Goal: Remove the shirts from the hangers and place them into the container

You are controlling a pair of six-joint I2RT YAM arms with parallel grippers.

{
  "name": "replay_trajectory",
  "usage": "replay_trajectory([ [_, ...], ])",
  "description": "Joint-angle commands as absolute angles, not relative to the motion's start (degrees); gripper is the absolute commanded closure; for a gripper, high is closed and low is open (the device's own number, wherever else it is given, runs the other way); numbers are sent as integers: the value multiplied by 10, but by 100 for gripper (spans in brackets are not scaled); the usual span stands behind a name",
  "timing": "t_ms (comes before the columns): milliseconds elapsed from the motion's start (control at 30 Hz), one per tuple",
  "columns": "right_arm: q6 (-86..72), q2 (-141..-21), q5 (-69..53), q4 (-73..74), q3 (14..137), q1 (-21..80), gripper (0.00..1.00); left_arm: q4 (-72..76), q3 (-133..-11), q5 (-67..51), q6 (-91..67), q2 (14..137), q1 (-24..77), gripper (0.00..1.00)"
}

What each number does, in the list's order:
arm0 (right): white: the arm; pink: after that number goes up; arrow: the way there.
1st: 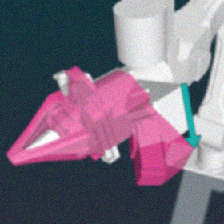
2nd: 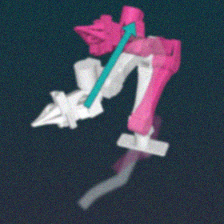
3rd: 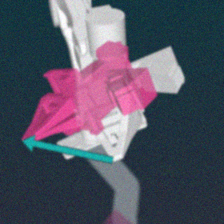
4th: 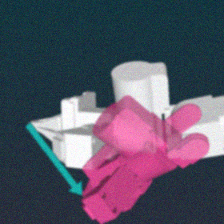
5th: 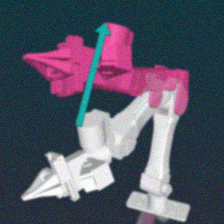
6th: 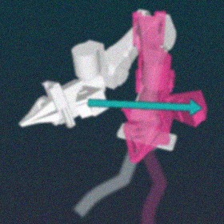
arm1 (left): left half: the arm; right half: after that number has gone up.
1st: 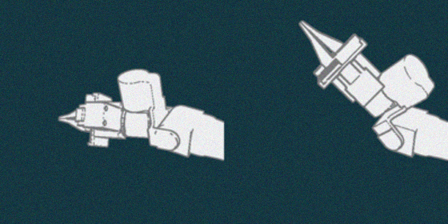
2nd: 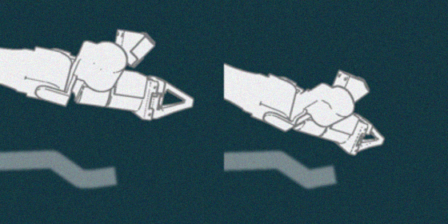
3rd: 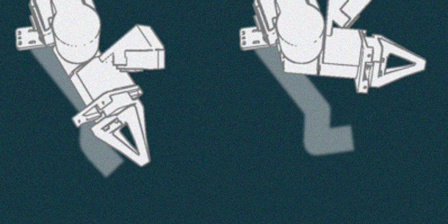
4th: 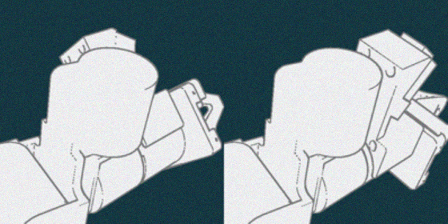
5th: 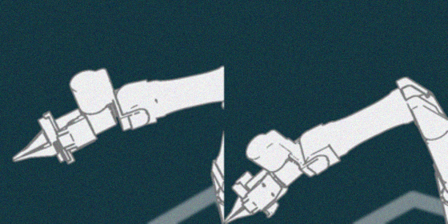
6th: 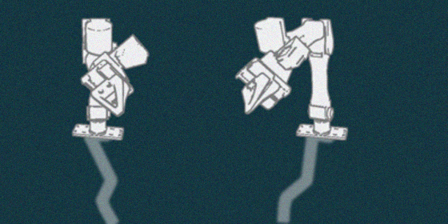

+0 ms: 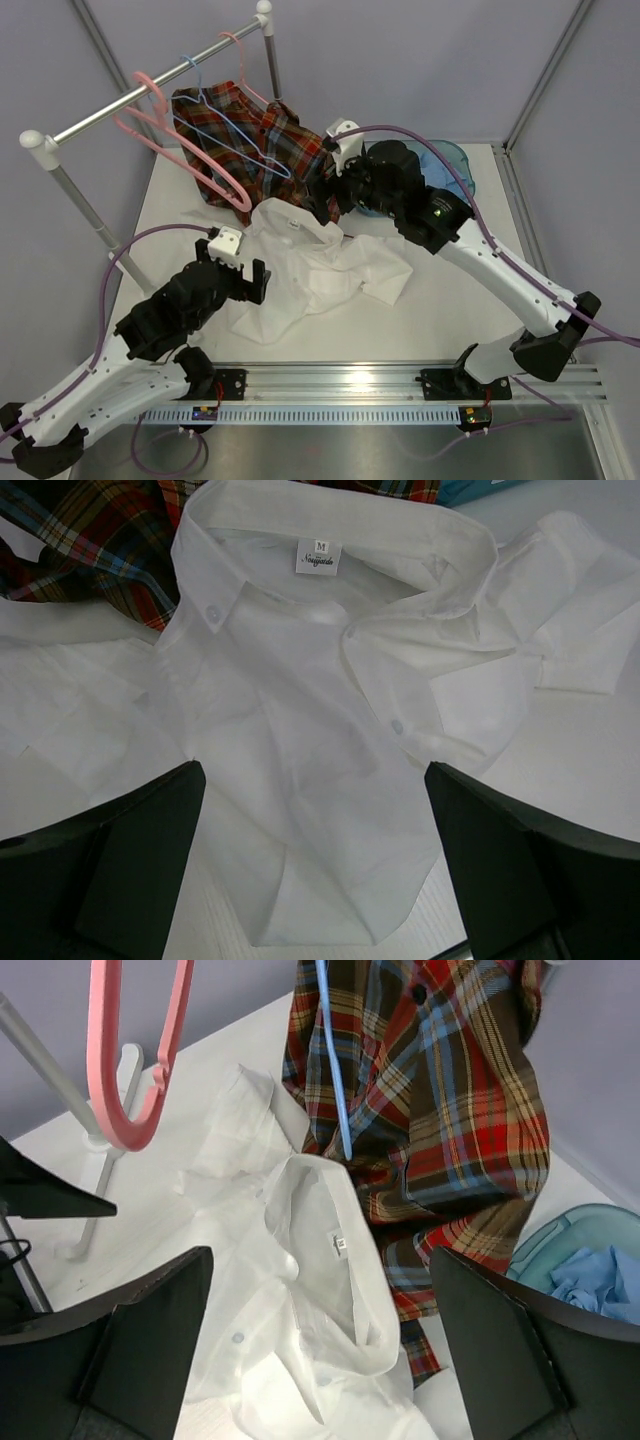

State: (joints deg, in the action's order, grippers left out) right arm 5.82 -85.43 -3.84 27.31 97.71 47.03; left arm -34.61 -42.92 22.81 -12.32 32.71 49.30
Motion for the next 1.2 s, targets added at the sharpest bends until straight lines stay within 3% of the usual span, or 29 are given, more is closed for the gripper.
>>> replay_trajectory([
  [0,7,-835,29,240,866,483,1,-330,-429,243,-134,319,486,1],
  [267,-140,-884,111,143,718,561,1,-330,-427,259,-143,315,476,1],
  [533,-265,-1036,216,62,737,621,0,-330,-422,283,-145,300,473,1],
  [833,-363,-1143,289,138,770,627,2,-330,-420,287,-145,294,472,1],
  [933,-375,-1123,272,144,735,627,20,-330,-419,287,-143,295,471,1],
  [967,-379,-1115,266,144,709,627,38,-330,-419,287,-143,295,471,1],
  [1033,-390,-1083,266,154,682,627,61,-330,-419,287,-143,296,471,1],
  [1100,-400,-1056,276,173,646,626,82,-330,-419,285,-143,296,471,1],
  [1167,-407,-1007,283,182,608,622,96,-330,-419,284,-144,297,471,1],
])
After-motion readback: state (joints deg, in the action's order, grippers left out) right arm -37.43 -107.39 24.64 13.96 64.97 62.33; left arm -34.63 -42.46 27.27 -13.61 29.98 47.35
